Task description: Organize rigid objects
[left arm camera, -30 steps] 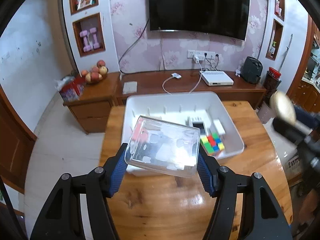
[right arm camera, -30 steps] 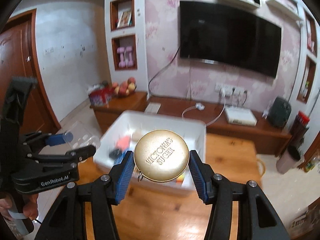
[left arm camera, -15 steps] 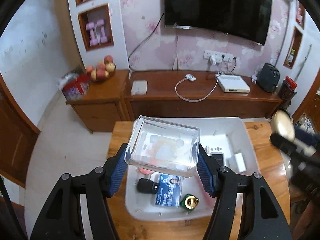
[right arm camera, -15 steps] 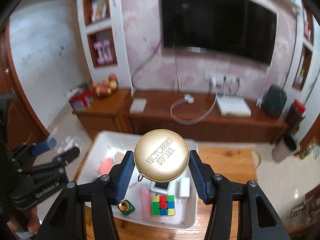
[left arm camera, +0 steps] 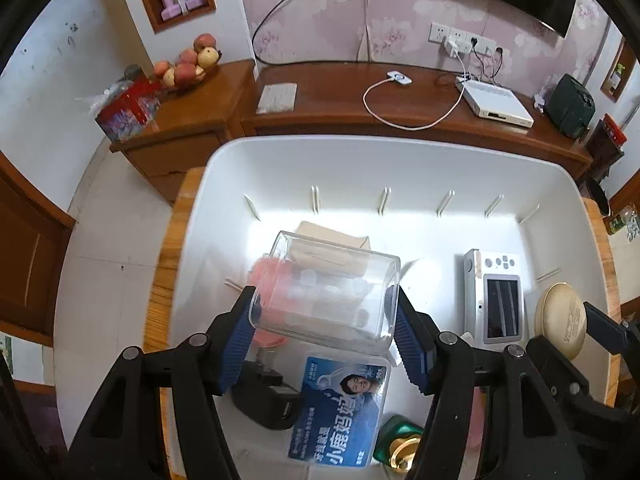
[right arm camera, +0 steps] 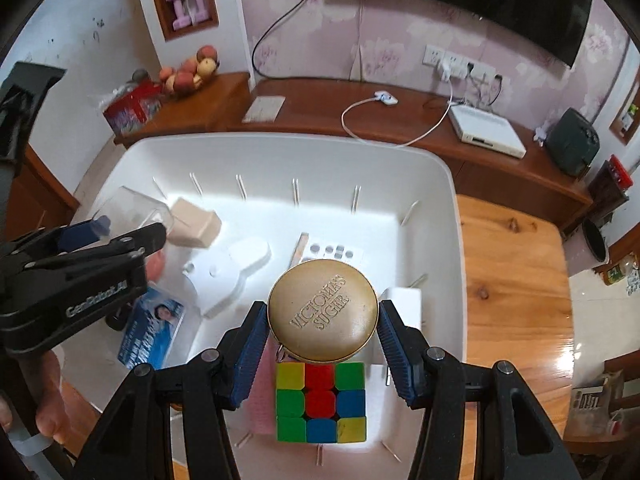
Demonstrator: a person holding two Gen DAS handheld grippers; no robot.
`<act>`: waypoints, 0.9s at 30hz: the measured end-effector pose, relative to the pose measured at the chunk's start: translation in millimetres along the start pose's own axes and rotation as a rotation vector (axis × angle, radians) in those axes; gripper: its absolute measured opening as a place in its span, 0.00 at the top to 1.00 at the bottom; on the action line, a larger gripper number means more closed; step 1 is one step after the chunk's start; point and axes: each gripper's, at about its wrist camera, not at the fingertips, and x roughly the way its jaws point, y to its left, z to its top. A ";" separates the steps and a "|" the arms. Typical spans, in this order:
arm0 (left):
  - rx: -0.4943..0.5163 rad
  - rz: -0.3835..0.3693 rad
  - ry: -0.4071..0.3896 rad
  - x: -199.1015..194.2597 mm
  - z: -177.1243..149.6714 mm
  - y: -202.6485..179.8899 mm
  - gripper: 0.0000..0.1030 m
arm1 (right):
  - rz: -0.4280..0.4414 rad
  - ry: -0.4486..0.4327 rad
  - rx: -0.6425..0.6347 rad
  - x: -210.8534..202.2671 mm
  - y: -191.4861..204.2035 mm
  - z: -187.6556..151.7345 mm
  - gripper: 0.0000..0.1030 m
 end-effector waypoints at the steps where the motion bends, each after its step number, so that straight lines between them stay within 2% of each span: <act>1: -0.002 0.000 0.006 1.9 -0.7 -1.0 0.34 | 0.004 0.007 -0.002 3.2 0.2 -1.1 0.46; 7: -0.053 -0.042 0.042 2.7 -1.3 2.4 0.33 | 0.039 0.025 -0.013 5.2 3.6 -5.3 0.43; 9: -0.064 -0.077 0.051 -0.7 -2.1 3.8 0.25 | 0.059 0.020 -0.007 1.1 3.5 -7.1 0.37; 14: -0.065 -0.104 0.055 -15.7 -7.9 5.4 0.23 | 0.102 0.004 -0.016 -13.4 8.1 -14.6 0.36; 27: -0.030 -0.115 -0.031 -96.0 -26.0 3.3 0.23 | 0.134 -0.076 -0.020 -84.3 9.5 -40.3 0.36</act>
